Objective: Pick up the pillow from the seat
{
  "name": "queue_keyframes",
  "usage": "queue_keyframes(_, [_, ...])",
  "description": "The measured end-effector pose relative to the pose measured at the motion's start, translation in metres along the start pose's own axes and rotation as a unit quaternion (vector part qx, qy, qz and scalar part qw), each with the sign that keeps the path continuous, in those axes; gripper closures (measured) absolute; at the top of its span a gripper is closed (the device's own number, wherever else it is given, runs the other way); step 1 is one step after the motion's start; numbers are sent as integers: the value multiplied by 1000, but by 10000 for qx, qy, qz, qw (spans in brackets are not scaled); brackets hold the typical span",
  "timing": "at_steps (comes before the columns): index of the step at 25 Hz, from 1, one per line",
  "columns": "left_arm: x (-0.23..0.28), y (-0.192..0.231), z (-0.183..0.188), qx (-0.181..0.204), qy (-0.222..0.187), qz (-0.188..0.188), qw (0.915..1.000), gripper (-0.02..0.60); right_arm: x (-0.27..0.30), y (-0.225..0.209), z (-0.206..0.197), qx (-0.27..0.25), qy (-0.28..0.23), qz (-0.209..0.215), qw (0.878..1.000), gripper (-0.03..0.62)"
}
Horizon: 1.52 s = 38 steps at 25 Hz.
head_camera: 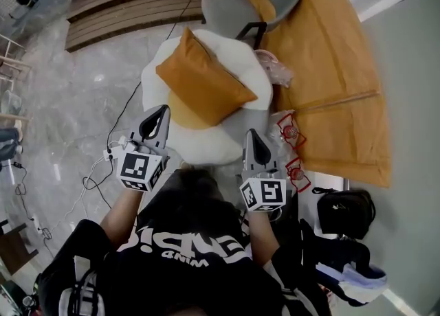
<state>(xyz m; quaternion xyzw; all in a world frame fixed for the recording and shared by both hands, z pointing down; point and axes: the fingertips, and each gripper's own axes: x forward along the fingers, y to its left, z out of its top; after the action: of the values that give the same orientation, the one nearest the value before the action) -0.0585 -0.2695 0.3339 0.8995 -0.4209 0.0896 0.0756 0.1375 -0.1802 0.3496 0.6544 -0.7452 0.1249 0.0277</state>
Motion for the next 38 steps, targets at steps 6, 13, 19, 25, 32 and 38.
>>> queue_keyframes(6, [26,-5,-21,-110,95,57,9999,574,12,-19,-32,39,217,96,9997,572])
queue_keyframes(13, [53,-9,-63,-164,375,-60,9991,572,30,-26,-79,199,499,174,9984,572])
queue_keyframes(19, [79,-8,-106,-65,564,-264,9980,574,45,-29,-127,423,770,184,9960,572])
queue_keyframes(25, [99,-5,-151,-82,697,-244,9972,572,56,-38,-171,610,904,94,9940,572])
queue_keyframes(32, [117,-5,-176,-152,895,-329,9953,574,71,-51,-198,667,1028,68,9924,572])
queue_keyframes(38, [143,-1,-171,6,892,-536,9946,572,100,-62,-192,676,901,139,9935,572])
